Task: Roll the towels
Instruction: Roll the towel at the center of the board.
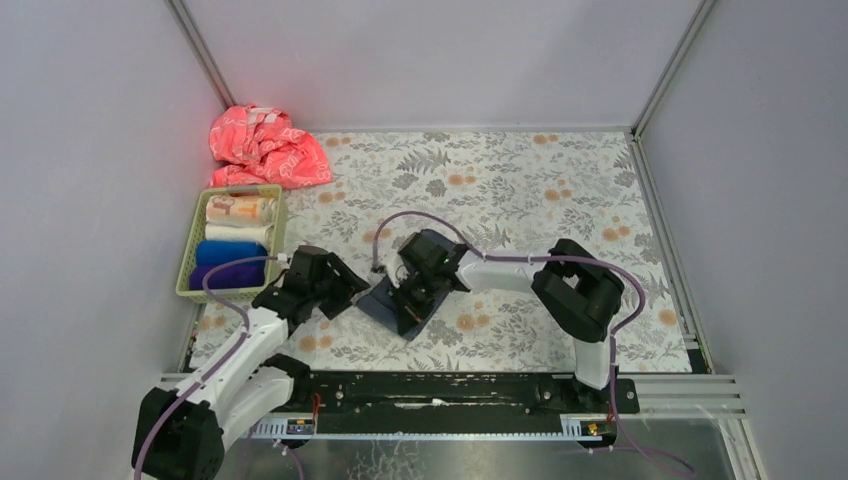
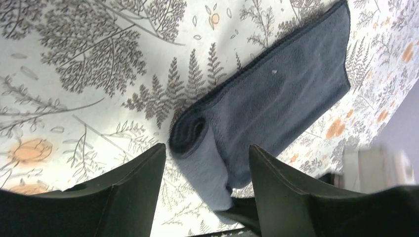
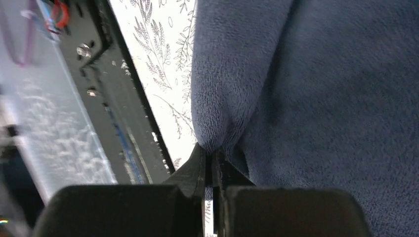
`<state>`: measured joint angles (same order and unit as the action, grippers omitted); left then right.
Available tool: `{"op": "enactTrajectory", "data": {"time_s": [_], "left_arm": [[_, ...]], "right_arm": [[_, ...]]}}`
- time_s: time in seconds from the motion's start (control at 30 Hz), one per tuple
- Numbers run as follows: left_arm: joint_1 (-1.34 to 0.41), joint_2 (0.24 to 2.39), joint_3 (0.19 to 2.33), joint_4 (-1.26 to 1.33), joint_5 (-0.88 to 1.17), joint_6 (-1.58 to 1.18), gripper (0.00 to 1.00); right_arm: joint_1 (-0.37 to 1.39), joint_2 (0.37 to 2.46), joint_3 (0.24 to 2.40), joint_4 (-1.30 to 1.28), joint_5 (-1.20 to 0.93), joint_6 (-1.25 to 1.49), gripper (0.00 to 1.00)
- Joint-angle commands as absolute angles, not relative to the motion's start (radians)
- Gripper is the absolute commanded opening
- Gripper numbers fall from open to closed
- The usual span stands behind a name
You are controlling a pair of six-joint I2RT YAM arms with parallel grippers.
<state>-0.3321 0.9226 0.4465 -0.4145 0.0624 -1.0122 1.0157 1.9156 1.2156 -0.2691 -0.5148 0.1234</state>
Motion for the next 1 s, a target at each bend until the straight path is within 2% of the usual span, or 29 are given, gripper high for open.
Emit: {"op": "enactTrajectory", "data": {"time_s": [0.0, 0.13, 0.3, 0.53, 0.8, 0.97], "left_arm": [[-0.328, 0.848, 0.465, -0.573, 0.072, -0.978, 0.62], [-0.331, 0.832, 0.445, -0.562, 0.147, -1.000, 0.62], [-0.329, 0.868, 0.436, -0.464, 0.201, -1.031, 0.62], [-0.339, 1.005, 0.458, -0.331, 0.234, -1.026, 0.62], [-0.359, 1.122, 0.468, -0.244, 0.218, -1.044, 0.61], [-0.361, 1.190, 0.443, -0.226, 0.189, -1.035, 0.56]], "right_arm": [[0.882, 1.915, 1.126, -0.064, -0.820, 0.352, 0.00], [0.800, 1.954, 1.057, 0.076, -0.947, 0.472, 0.00], [0.756, 2.012, 1.015, 0.152, -0.990, 0.545, 0.00], [0.738, 2.060, 1.021, 0.108, -0.967, 0.529, 0.00], [0.737, 2.046, 1.083, -0.055, -0.866, 0.435, 0.01], [0.743, 1.981, 1.113, -0.148, -0.769, 0.377, 0.12]]}}
